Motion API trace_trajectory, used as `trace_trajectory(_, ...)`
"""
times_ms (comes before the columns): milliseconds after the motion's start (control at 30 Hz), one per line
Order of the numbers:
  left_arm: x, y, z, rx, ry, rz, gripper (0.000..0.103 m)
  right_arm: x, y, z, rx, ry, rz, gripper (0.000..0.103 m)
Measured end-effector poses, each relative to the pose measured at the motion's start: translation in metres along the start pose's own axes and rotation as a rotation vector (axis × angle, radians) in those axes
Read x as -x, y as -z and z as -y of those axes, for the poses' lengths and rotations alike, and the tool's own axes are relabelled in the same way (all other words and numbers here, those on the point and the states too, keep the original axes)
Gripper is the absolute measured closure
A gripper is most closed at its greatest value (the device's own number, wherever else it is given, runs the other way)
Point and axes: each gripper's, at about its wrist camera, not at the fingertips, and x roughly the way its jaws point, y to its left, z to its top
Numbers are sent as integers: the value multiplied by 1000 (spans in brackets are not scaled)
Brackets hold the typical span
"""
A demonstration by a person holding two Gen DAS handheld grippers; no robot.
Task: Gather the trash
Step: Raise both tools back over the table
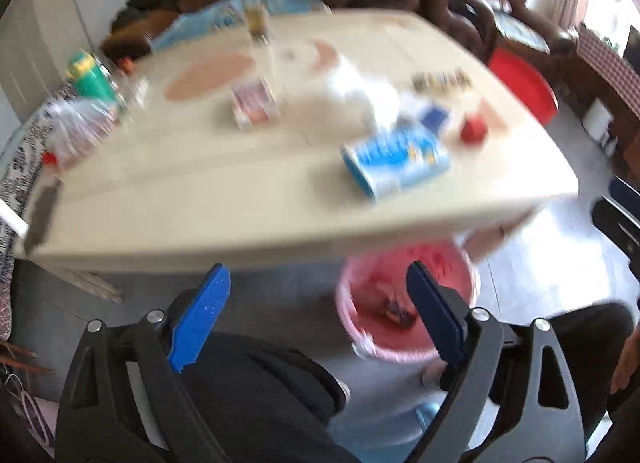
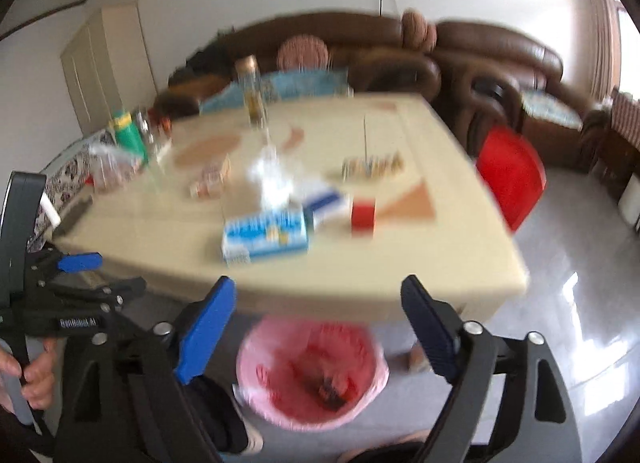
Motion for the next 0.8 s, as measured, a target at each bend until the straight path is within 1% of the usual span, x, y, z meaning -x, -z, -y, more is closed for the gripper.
trace_trajectory(67,18,-24,-11,27,-12,42,13,14,-21,-1,0,19,50,19)
trace_trajectory(133,31,-48,-20,60,-21,69,12,18,-41,0,-6,15,79,19)
trace_trajectory(200,43,-70,-28,72,-36,95,12,20,-54,0,-17,12,98,19)
trace_trajectory(233,46,-79,-31,73,-50,102,11,21,-63,0,-22,13,114,19)
trace_trajectory(367,51,-116,-46,95,-96,122,11,21,-82,-3,-16,21,136,19)
trace_trajectory(400,50,-120,-49,97,-102,120,11,19,-85,-3,-15,22,138,19)
trace_trajectory(433,47,-129,-52,101,-110,116,11,17,-88,-2,-15,25,139,19)
trace_trajectory(600,21,-148,-61,117,-108,80,11,-5,-100,5,-23,37,130,19)
trace_trajectory(800,-23,-165,-63,111,-120,21,11,-34,-102,15,-40,45,97,18)
